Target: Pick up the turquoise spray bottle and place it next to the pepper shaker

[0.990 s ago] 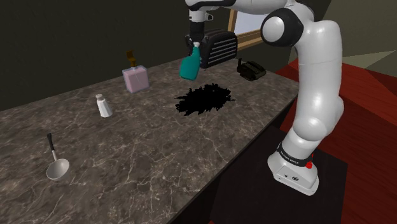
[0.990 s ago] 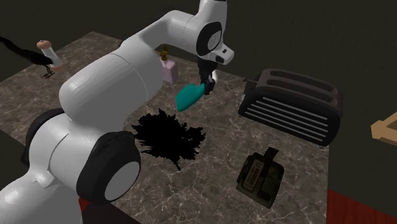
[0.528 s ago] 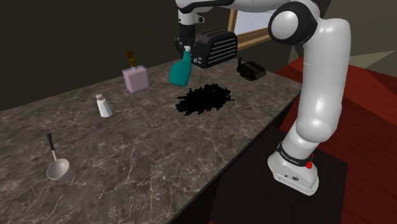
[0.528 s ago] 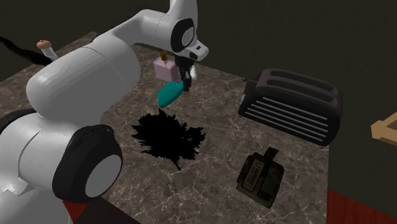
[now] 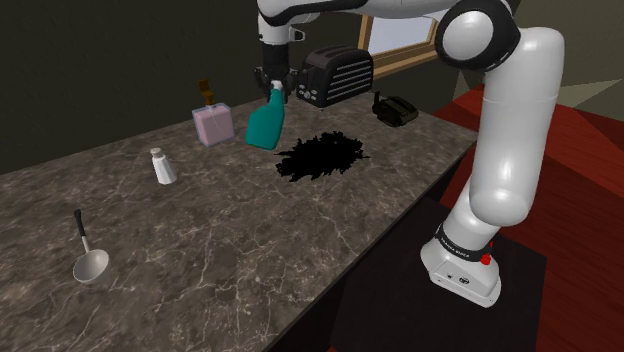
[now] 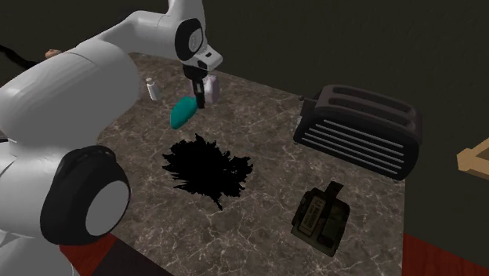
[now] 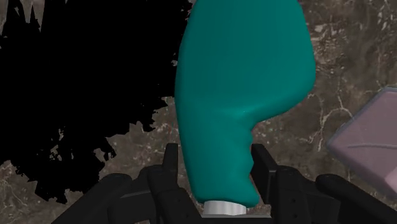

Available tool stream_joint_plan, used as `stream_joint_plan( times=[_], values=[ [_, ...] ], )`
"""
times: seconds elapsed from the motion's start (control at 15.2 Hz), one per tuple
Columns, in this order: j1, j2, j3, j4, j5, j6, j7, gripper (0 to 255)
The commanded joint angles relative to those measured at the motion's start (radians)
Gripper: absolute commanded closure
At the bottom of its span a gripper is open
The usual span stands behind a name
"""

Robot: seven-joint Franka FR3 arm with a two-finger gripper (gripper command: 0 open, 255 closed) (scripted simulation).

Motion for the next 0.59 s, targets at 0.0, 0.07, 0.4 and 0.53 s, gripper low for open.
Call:
stream_joint_plan(
  times=[0.0, 0.07, 0.4, 0.53],
  values=[
    [0.033, -0.003, 0.016, -0.003, -0.004, 0.001, 0.051, 255],
    [0.047, -0.002, 0.023, -0.002, -0.005, 0.002, 0.072, 255],
    [0.119, 0.017, 0.059, 0.025, -0.015, -0.001, 0.179, 255],
    [0.149, 0.032, 0.072, 0.046, -0.021, -0.006, 0.222, 255]
  ],
)
